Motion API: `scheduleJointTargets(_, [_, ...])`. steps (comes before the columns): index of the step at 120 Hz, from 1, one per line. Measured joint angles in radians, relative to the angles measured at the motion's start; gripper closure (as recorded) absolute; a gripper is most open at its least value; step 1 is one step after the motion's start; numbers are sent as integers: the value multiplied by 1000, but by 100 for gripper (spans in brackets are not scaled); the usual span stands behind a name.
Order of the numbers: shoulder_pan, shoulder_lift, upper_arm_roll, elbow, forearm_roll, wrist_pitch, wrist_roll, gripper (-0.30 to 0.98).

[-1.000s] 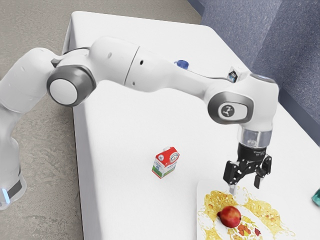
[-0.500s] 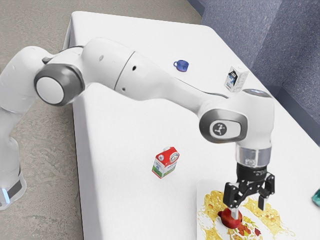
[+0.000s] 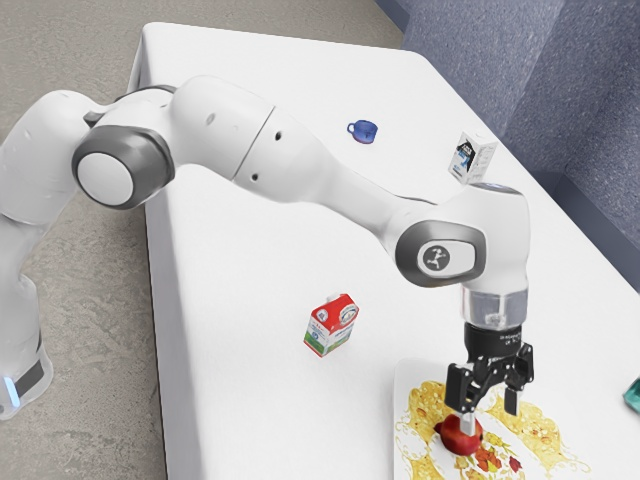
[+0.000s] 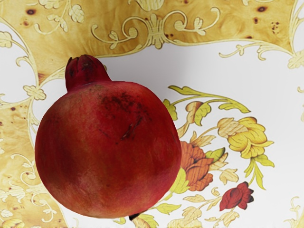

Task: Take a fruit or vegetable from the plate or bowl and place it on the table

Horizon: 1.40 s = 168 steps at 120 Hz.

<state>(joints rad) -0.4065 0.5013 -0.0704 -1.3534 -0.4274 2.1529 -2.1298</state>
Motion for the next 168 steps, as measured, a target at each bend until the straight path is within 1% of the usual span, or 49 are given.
scheduleJointTargets(46, [3,-46,8,-74,-15,27,-6,0])
scheduleJointTargets(65, [4,-49,10,-131,-67,46,-7,0])
scheduleJointTargets(85, [13,-51,11,-152,-89,59,-8,0])
scheduleJointTargets(168, [17,-22,11,-156,-97,79,-5,0])
